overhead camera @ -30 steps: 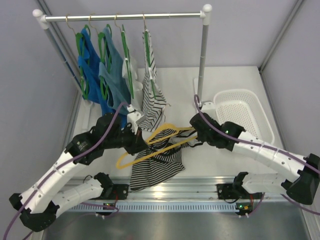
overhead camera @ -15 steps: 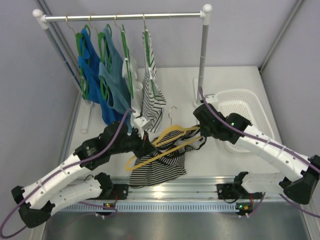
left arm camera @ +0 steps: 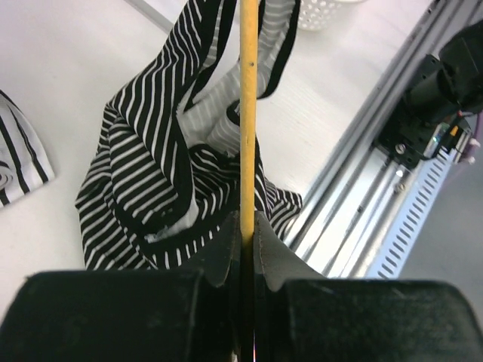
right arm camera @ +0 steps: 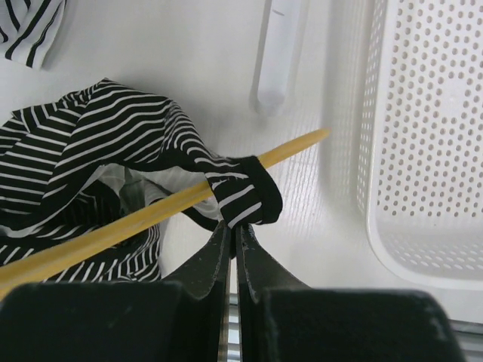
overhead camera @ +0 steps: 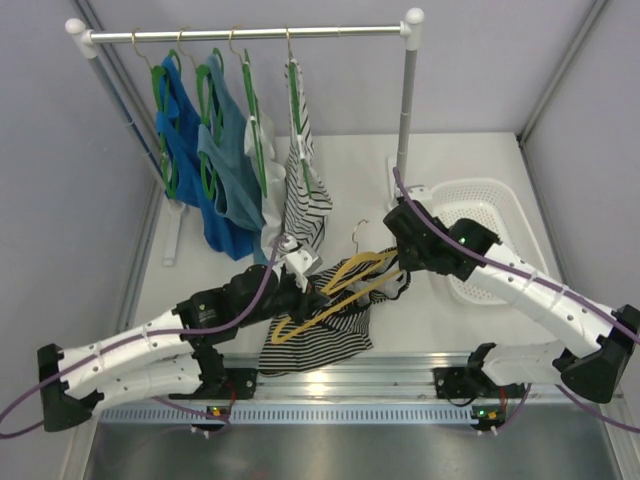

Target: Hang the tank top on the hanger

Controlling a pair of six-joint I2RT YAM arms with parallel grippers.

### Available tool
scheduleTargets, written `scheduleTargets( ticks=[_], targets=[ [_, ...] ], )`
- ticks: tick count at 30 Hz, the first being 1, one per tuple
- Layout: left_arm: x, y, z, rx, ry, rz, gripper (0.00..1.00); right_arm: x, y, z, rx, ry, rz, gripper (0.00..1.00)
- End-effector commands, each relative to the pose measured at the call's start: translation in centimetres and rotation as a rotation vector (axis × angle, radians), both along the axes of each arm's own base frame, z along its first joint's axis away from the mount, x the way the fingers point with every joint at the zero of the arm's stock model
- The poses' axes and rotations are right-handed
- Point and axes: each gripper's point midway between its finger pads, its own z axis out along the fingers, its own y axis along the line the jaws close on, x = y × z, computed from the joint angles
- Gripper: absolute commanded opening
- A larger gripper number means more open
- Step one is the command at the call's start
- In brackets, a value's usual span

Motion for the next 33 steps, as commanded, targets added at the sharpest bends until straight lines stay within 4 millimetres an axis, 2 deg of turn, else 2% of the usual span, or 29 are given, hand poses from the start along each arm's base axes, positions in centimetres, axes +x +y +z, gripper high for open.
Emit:
scheduleTargets(
  ticks=[1, 8, 11, 20, 21, 22, 24, 25, 26, 29, 30, 31, 33],
  targets=[
    [2.5, -2.0, 3.3, -0.146, -0.142, 0.054, 0.0, 0.2, 0.3, 2.1, 0.059, -0.026, -0.003, 0.0],
    [3.4, -4.6, 3.4, -0.196, -0.217, 0.012, 0.0, -0.1, 0.2, 3.0, 0.082, -0.036, -0.007, 0.0],
    [3.1, -5.6, 3.7, -0.233, -0.229, -0.028, 0.0, 0.0, -0.1, 3.5, 0.079, -0.049, -0.014, 0.0],
    [2.5, -7.5, 2.8, -0.283, -0.21, -0.093, 0.0, 0.5, -1.0, 4.7, 0.071, -0.103, -0.047, 0.02],
    [2.6, -7.6, 2.6, -0.278, -0.208, -0.092, 0.0, 0.5, -1.3, 4.9, 0.066, -0.112, -0.059, 0.05],
    [2.7, -7.7, 2.4, -0.272, -0.205, -0.09, 0.0, 0.5, -1.7, 5.1, 0.06, -0.126, -0.066, 0.14],
    [2.9, -7.7, 2.3, -0.269, -0.203, -0.081, 0.0, 0.4, -1.9, 5.6, 0.075, -0.145, -0.062, 0.24],
    [3.1, -7.7, 2.1, -0.268, -0.204, -0.067, 0.0, 0.1, -2.0, 6.4, 0.111, -0.172, -0.054, 0.35],
    [3.2, -7.7, 1.9, -0.266, -0.202, -0.065, 0.0, 0.0, -2.1, 6.5, 0.116, -0.187, -0.029, 0.39],
    [3.4, -8.1, 1.7, -0.26, -0.193, -0.063, 0.0, -0.4, -1.8, 8.6, 0.188, -0.266, 0.035, 0.49],
    [3.4, -8.2, 1.7, -0.259, -0.191, -0.062, 0.0, -0.6, -1.6, 8.8, 0.203, -0.277, 0.06, 0.5],
    [3.5, -8.5, 1.7, -0.259, -0.185, -0.061, 0.0, -0.6, -1.2, 9.9, 0.257, -0.316, 0.078, 0.51],
    [3.6, -8.7, 1.6, -0.254, -0.177, -0.06, 0.0, -0.9, -0.3, 10.1, 0.282, -0.341, 0.134, 0.52]
  ],
)
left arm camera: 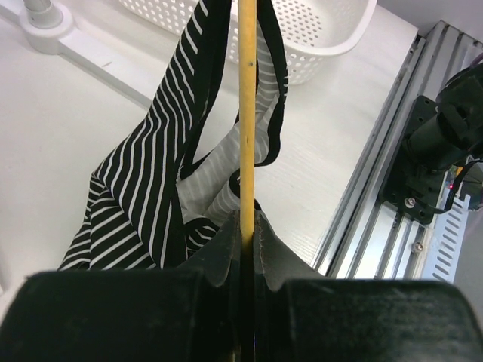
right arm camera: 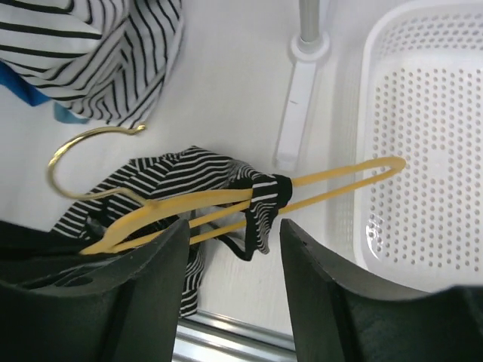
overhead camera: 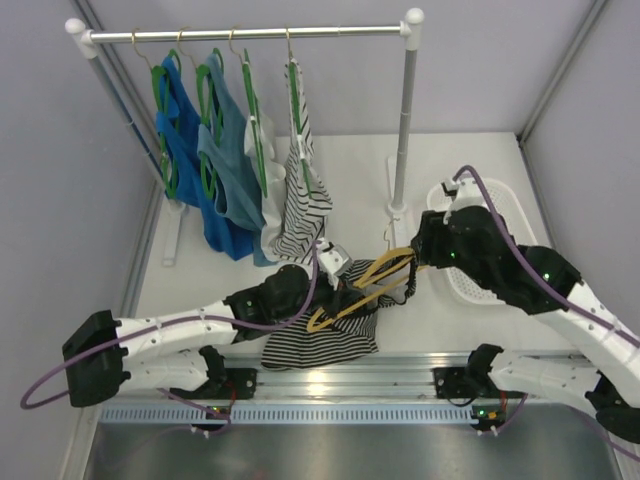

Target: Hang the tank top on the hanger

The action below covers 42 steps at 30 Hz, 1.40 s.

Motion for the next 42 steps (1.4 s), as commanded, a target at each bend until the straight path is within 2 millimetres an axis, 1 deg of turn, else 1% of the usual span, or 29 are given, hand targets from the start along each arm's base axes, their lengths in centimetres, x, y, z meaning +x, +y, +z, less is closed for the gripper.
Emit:
scheduleTargets(
  ticks=[1, 2, 3, 4, 9, 14, 15, 17, 18, 19, 21, 22, 24, 25, 26, 27, 28, 30, 31, 32, 33, 34, 35, 36, 38, 39, 40, 41, 42],
  targets=[
    [0.6, -1.8, 4.0, -0.131, -0.046, -0.006, 0.0, 0.1, 1.9, 2.3, 0.089, -0.115, 0.11, 0.53],
    [0.6, -1.9, 4.0, -0.13, -0.04, -0.005, 0.0, 0.3, 2.4, 3.1, 0.112, -0.151, 0.129, 0.54],
    [0.7, -2.0, 4.0, -0.128, -0.037, -0.003, 0.0, 0.3, 2.9, 2.6, 0.113, -0.156, 0.149, 0.55],
    [0.7, -2.3, 4.2, -0.13, -0.034, -0.009, 0.0, 0.2, 3.2, 2.7, 0.121, -0.166, 0.173, 0.56],
    [0.6, -3.1, 4.8, -0.131, -0.021, -0.031, 0.0, 0.9, 4.9, 1.7, 0.104, -0.193, 0.219, 0.56],
    [0.3, -3.9, 4.7, -0.118, -0.007, -0.066, 0.0, 2.1, 4.6, 0.4, 0.047, -0.206, 0.18, 0.57],
    [0.3, -4.0, 4.8, -0.12, -0.006, -0.069, 0.0, 2.3, 4.8, 0.5, 0.052, -0.216, 0.177, 0.57],
    [0.2, -4.3, 4.5, -0.115, 0.005, -0.078, 0.0, 2.6, 4.8, 0.1, 0.039, -0.215, 0.17, 0.56],
    [0.2, -4.3, 4.7, -0.12, 0.006, -0.079, 0.0, 2.6, 4.8, -0.3, 0.03, -0.21, 0.166, 0.55],
    [0.2, -4.4, 4.7, -0.122, 0.01, -0.078, 0.0, 2.8, 4.8, -0.6, 0.021, -0.205, 0.156, 0.52],
    [0.3, -4.5, 4.9, -0.127, 0.01, -0.075, 0.0, 2.8, 4.8, -1.2, 0.014, -0.198, 0.153, 0.42],
    [0.4, -4.6, 4.8, -0.127, 0.013, -0.074, 0.0, 2.8, 4.9, -1.1, 0.022, -0.204, 0.155, 0.35],
    [0.4, -4.8, 5.0, -0.131, 0.018, -0.075, 0.0, 2.8, 4.8, -1.5, 0.019, -0.199, 0.151, 0.27],
    [0.4, -5.0, 4.9, -0.129, 0.022, -0.074, 0.0, 2.7, 4.7, -1.5, 0.018, -0.202, 0.151, 0.17],
    [0.5, -5.0, 5.0, -0.132, 0.025, -0.069, 0.0, 2.7, 4.7, -1.8, 0.011, -0.196, 0.153, 0.13],
    [0.5, -5.1, 5.0, -0.135, 0.027, -0.07, 0.02, 2.7, 4.7, -1.8, 0.01, -0.197, 0.153, 0.08],
    [0.6, -5.1, 5.0, -0.136, 0.037, -0.066, 0.14, 2.6, 4.6, -1.7, 0.007, -0.201, 0.154, 0.0],
    [0.7, -5.0, 5.2, -0.147, 0.051, -0.046, 0.24, 2.5, 4.6, -1.9, 0.003, -0.203, 0.161, 0.0],
    [0.8, -4.8, 5.5, -0.156, 0.053, -0.036, 0.27, 2.3, 4.4, -1.6, 0.007, -0.213, 0.163, 0.0],
    [1.0, -4.7, 5.6, -0.162, 0.057, -0.021, 0.35, 2.2, 4.3, -1.7, 0.005, -0.213, 0.167, 0.0],
    [1.3, -4.4, 5.7, -0.168, 0.068, 0.014, 0.4, 2.1, 4.2, -1.7, 0.004, -0.214, 0.168, 0.0],
    [1.2, -4.1, 6.4, -0.182, 0.066, 0.017, 0.43, 1.9, 4.1, -1.5, 0.009, -0.22, 0.173, 0.0],
    [1.8, -3.7, 6.6, -0.19, 0.061, 0.057, 0.48, 1.9, 3.9, -1.7, 0.005, -0.219, 0.173, 0.0],
    [1.9, -3.2, 7.3, -0.212, 0.068, 0.079, 0.51, 1.8, 3.8, -1.7, 0.003, -0.217, 0.173, 0.0],
    [2.6, -2.3, 7.6, -0.215, 0.07, 0.146, 0.52, 1.6, 3.5, -1.8, 0.001, -0.217, 0.168, 0.0],
    [2.8, -1.8, 8.4, -0.235, 0.081, 0.175, 0.52, 1.6, 3.5, -1.8, 0.002, -0.217, 0.168, 0.0],
    [3.6, -0.7, 7.7, -0.199, 0.096, 0.249, 0.52, 1.5, 3.3, -1.9, 0.001, -0.217, 0.163, 0.0],
    [3.8, -0.1, 7.5, -0.19, 0.107, 0.287, 0.53, 1.5, 3.3, -1.9, 0.003, -0.218, 0.161, 0.0],
    [4.2, 0.6, 7.9, -0.197, 0.136, 0.336, 0.53, 1.6, 3.2, -2.0, 0.0, -0.216, 0.156, 0.0]
  ],
)
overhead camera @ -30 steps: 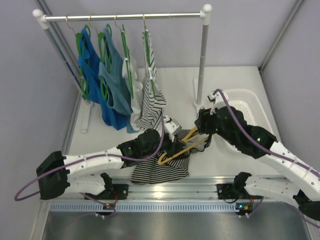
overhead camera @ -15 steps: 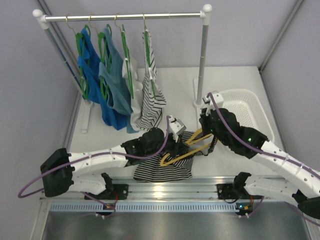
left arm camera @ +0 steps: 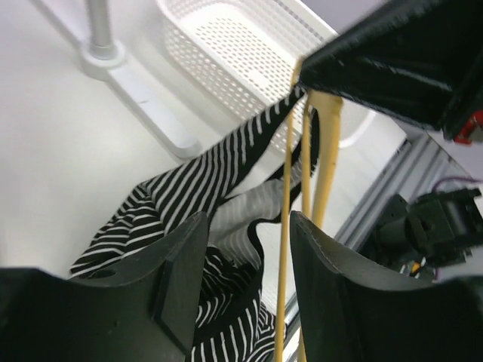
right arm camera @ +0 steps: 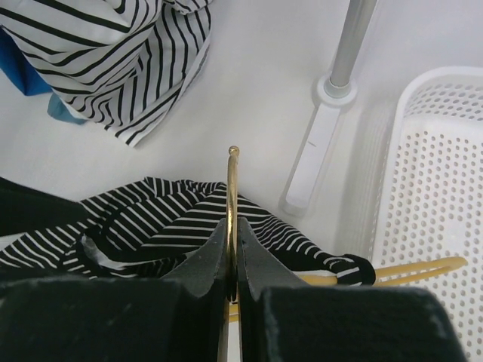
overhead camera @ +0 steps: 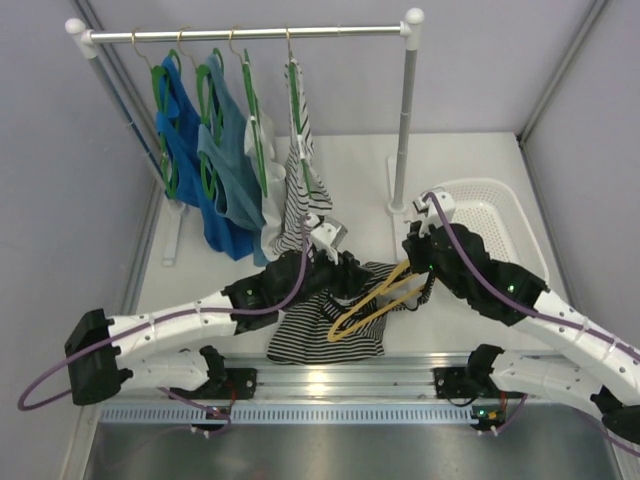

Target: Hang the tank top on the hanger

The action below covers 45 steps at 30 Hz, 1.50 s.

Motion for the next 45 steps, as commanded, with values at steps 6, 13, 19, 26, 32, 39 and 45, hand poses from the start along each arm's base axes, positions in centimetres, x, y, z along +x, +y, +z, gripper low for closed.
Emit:
scheduleTargets(
  ticks=[6, 13, 19, 26, 32, 39, 45],
  targets=[
    [1.8, 6.8, -1.2, 0.089, 0.205, 0.369, 0.52, 0.1, 0.2, 0.9, 0.03, -0.028, -0.011, 0.0],
    [-0.9, 8.1, -5.3, 0.185, 0.399, 0.338, 0.55, 0.0, -0.1, 1.0, 0.026, -0.032, -0.022, 0.0],
    [-2.3, 7.6, -7.6, 0.214, 0.478, 0.296, 0.57, 0.0, 0.2, 0.6, 0.028, -0.022, -0.019, 0.0],
    [-1.9, 6.5, -9.6, 0.263, 0.489, 0.287, 0.59, 0.0, 0.3, 0.4, 0.03, -0.018, -0.022, 0.0],
    [-1.5, 6.2, -11.9, 0.329, 0.5, 0.292, 0.57, 0.0, 0.2, 0.3, 0.018, -0.018, -0.03, 0.0],
    [-1.2, 6.3, -12.4, 0.348, 0.493, 0.292, 0.34, 0.2, -0.3, 0.0, 0.005, -0.015, -0.057, 0.0],
    [-1.7, 6.9, -12.5, 0.357, 0.494, 0.281, 0.05, 0.7, -1.7, 0.2, -0.014, -0.019, -0.154, 0.0]
  ],
)
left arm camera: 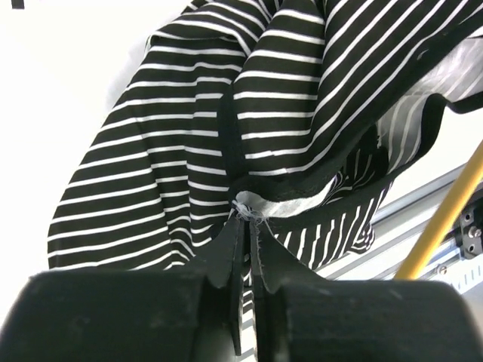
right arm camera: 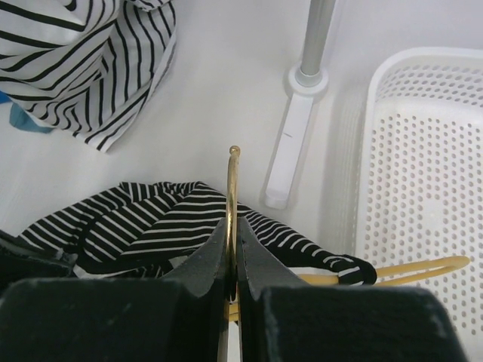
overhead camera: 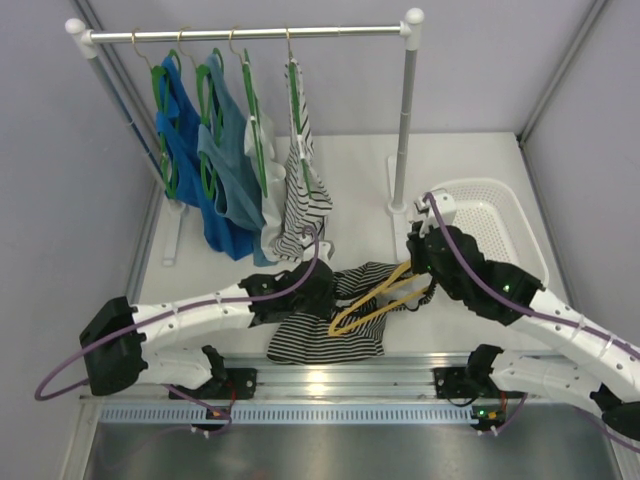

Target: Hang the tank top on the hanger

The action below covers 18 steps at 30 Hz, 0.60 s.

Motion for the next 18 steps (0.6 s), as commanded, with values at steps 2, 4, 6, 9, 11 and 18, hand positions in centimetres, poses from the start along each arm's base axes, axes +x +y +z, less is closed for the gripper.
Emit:
scheduleTargets(
  ticks=[2, 4, 6, 9, 11, 18],
  targets=[
    [-0.4, 0.3, 0.6, -0.035, -0.014, -0.025, 0.02, 0.6, -1.1, 1.1, 0.002, -0.029, -0.099, 0.0],
    [-0.9, 0.8, 0.6, -0.045, -0.011, -0.035, 0.0, 0.9, -2.0, 1.2, -0.013, -0.031, -0.159, 0.0],
    [-1.5, 1.1, 0.5, -0.048, -0.003, -0.055, 0.0, 1.3, -2.4, 1.3, -0.025, -0.034, -0.204, 0.0],
    [-2.4, 1.3, 1.0, -0.065, 0.009, -0.097, 0.0, 1.7, -2.7, 1.6, -0.028, -0.045, -0.246, 0.0],
    [-2.8, 1.3, 1.7, -0.088, 0.008, -0.122, 0.0, 2.0, -2.6, 1.8, -0.023, -0.053, -0.261, 0.0],
    [-3.2, 1.6, 4.1, -0.119, -0.023, -0.154, 0.0, 2.8, -2.5, 2.2, -0.029, -0.08, -0.288, 0.0]
  ],
)
